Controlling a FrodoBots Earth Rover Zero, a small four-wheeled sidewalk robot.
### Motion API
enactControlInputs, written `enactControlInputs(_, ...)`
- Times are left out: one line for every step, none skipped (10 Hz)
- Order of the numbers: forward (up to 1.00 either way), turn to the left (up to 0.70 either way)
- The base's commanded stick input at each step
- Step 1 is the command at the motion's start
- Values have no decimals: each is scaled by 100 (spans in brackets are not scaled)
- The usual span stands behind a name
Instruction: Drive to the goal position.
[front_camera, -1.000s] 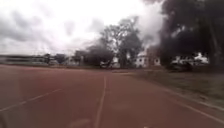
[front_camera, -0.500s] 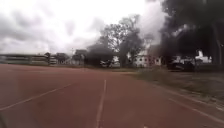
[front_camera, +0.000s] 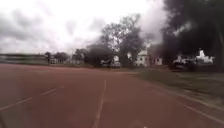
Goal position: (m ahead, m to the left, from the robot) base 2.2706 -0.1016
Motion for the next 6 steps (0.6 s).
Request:
enactControlInputs(70,0)
enactControlInputs(70,0)
enactControlInputs(70,0)
enactControlInputs(70,0)
enactControlInputs(70,0)
enactControlInputs(70,0)
